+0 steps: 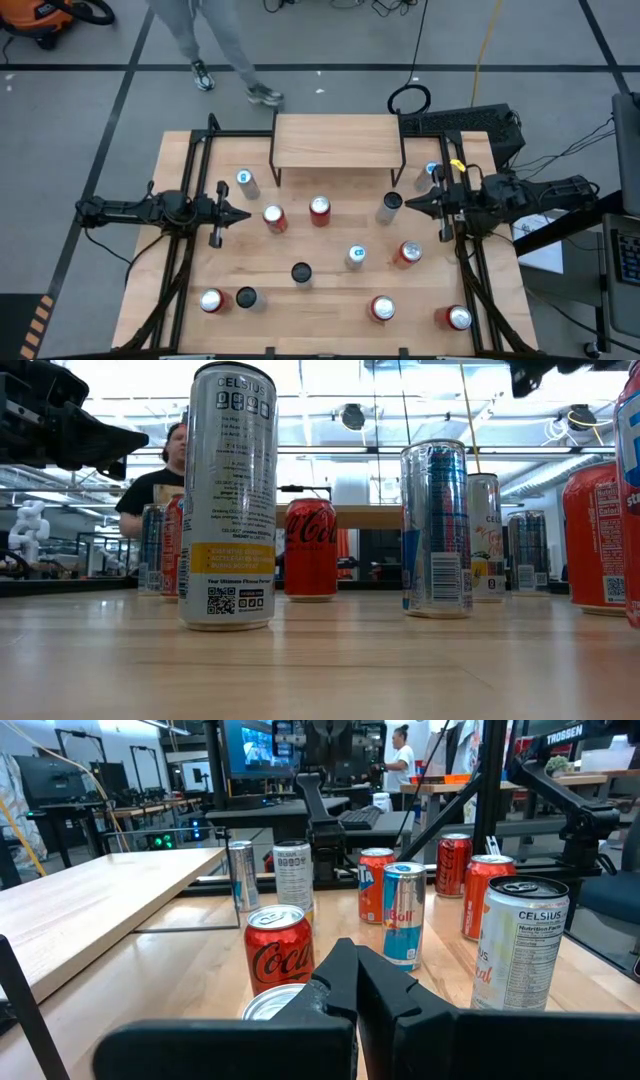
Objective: Place canned beverage on shelf
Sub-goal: Put the middle red soda can on the shelf
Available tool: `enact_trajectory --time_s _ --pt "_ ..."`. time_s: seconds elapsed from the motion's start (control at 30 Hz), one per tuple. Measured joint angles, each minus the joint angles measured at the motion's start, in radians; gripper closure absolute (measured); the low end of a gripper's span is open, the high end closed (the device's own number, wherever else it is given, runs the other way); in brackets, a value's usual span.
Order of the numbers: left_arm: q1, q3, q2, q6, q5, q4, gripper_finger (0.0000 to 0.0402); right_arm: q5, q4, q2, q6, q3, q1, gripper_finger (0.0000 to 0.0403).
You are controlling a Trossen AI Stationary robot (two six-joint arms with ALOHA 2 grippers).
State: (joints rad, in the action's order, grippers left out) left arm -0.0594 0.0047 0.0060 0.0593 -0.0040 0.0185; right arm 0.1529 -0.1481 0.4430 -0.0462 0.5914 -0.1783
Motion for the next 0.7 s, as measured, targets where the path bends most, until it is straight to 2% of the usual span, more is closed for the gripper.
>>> enact_trajectory --time_s 0.3,0.7 --pt "0.0 0.0 0.0 0.0 0.0 0.0 0.0402 -0.028 -0.006 0.09 0.028 0.112 0.0 0.0403" --pt "0.0 0.0 0.0 0.0 0.0 0.0 0.0402 -0.081 -0.007 0.188 0.113 0.157 0.0 0.0403"
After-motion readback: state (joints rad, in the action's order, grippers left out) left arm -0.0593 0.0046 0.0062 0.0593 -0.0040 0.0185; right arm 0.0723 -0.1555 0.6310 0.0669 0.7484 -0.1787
